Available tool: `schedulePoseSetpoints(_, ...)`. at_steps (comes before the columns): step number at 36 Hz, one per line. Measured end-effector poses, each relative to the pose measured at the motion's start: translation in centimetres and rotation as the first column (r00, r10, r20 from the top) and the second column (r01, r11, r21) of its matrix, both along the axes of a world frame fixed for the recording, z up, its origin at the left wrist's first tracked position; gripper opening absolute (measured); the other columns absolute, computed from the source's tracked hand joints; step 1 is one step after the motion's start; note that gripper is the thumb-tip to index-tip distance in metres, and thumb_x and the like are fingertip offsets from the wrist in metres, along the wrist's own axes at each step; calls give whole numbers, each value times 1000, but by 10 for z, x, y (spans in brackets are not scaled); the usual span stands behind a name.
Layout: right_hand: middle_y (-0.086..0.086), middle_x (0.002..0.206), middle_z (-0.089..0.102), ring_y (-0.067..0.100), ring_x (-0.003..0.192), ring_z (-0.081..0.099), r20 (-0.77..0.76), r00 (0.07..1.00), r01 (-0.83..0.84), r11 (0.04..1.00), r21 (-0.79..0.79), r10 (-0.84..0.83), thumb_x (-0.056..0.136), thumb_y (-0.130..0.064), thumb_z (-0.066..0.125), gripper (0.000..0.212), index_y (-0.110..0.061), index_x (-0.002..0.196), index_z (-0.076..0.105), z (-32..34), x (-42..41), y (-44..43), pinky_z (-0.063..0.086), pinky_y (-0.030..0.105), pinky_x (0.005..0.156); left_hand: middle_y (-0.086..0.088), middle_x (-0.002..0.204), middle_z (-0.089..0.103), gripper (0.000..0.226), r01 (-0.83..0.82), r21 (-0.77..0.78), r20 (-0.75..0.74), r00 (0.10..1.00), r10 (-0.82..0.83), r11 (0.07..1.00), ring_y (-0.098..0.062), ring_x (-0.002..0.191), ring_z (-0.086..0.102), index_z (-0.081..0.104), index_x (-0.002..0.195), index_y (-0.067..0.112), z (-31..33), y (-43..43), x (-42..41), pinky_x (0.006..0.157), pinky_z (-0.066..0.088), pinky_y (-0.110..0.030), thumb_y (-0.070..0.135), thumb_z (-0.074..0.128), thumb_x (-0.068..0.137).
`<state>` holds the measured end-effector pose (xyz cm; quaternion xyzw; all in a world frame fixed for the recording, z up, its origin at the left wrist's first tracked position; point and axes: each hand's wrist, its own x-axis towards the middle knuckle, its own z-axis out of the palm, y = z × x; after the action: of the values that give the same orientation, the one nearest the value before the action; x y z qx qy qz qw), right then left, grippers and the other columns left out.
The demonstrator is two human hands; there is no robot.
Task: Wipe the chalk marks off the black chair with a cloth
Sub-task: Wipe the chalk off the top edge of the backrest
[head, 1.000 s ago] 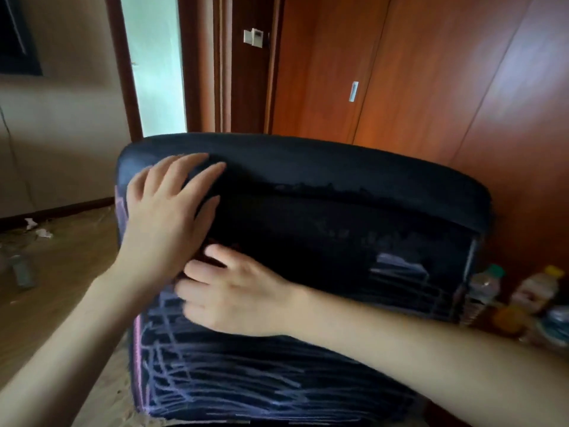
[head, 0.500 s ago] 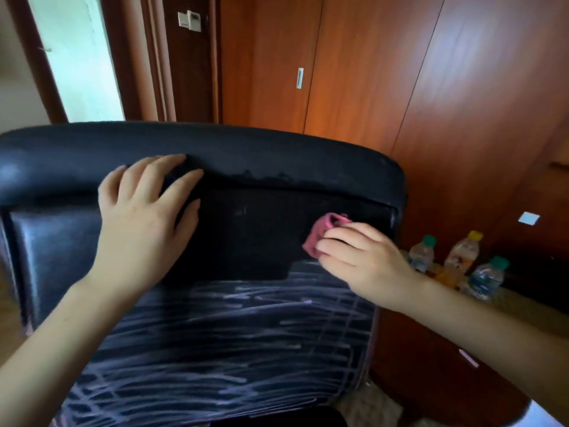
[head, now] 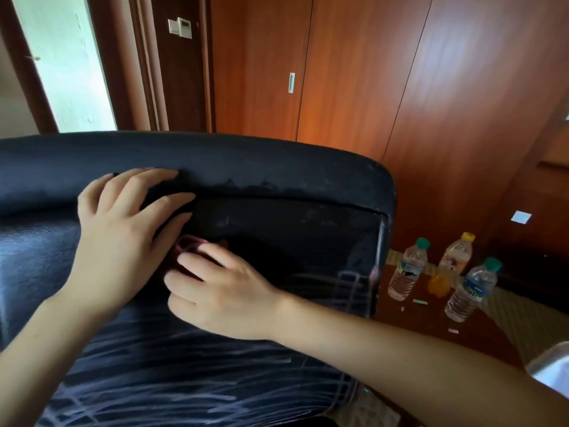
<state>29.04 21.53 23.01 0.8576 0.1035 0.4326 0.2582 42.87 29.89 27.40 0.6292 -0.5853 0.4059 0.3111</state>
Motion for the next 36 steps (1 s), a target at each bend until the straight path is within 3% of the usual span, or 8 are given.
schedulePoseSetpoints(4, 6, 87, 65, 27, 90, 61, -80, 994, 73, 997, -18, -74, 95, -7, 49, 28, -14, 72, 63, -6, -27, -23, 44, 36, 88, -13, 125, 59, 25, 14, -1, 10, 1000, -14, 1000, -38, 113, 54, 71, 109, 12, 0, -5, 2, 97, 36, -59, 24, 57, 92)
schedulePoseSetpoints(11, 3, 94, 69, 24, 97, 59, -178, 917, 350, 934, -67, -356, 96, -7, 43, 32, -15, 78, 68, -11, -144, -75, 43, 34, 91, -15, 128, 55, 28, 56, 22, -42, 998, -56, 998, -40, 118, 50, 69, 111, 10, -6, -10, 5, 97, 35, -62, 26, 53, 95)
schedulePoseSetpoints(18, 7, 87, 69, 26, 87, 51, -175, 860, 495, 867, 62, -479, 92, 1, 35, 40, -10, 74, 69, -7, -198, -86, 36, 36, 74, -15, 128, 54, 30, 68, 24, -75, 995, -66, 997, -39, 120, 49, 69, 111, 9, -5, -8, 5, 99, 34, -62, 28, 50, 96)
schedulePoseSetpoints(21, 7, 85, 67, 26, 84, 56, -131, 902, 425, 901, 89, -412, 90, 1, 39, 35, -10, 75, 68, 6, -189, -74, 38, 36, 77, -15, 128, 54, 30, 63, 20, -73, 995, -61, 998, -40, 119, 49, 69, 110, 9, -4, -6, 1, 98, 34, -62, 27, 50, 96)
schedulePoseSetpoints(25, 5, 86, 67, 26, 84, 61, -5, 985, 171, 983, 62, -171, 91, -4, 52, 25, -14, 75, 68, 25, -132, -35, 45, 38, 82, -15, 127, 55, 28, 61, 13, -79, 995, -60, 998, -41, 117, 50, 69, 108, 8, -5, -8, -2, 95, 36, -62, 25, 50, 96)
schedulePoseSetpoints(28, 5, 81, 66, 25, 79, 61, 57, 998, 6, 999, 42, -9, 90, -6, 58, 24, -14, 69, 65, 18, -71, -11, 44, 37, 87, -10, 128, 53, 29, 91, 25, -101, 991, -88, 996, -40, 116, 50, 68, 109, 10, -4, -8, 2, 92, 37, -63, 28, 48, 96)
schedulePoseSetpoints(31, 5, 76, 61, 25, 79, 56, 62, 998, -16, 1000, 26, 14, 89, -3, 56, 26, -13, 67, 63, 2, -27, -8, 42, 36, 86, 1, 123, 51, 30, 88, 17, -132, 988, -85, 996, -39, 109, 50, 66, 109, 13, -5, -9, 5, 89, 38, -63, 32, 46, 97)
schedulePoseSetpoints(36, 3, 80, 63, 22, 84, 60, -64, 994, 96, 995, 28, -94, 93, -5, 53, 27, -15, 69, 61, -14, -45, -35, 44, 33, 83, -6, 106, 52, 33, 86, 33, -190, 979, -78, 996, -37, 93, 51, 66, 112, 15, -10, -16, 8, 81, 39, -61, 36, 45, 97)
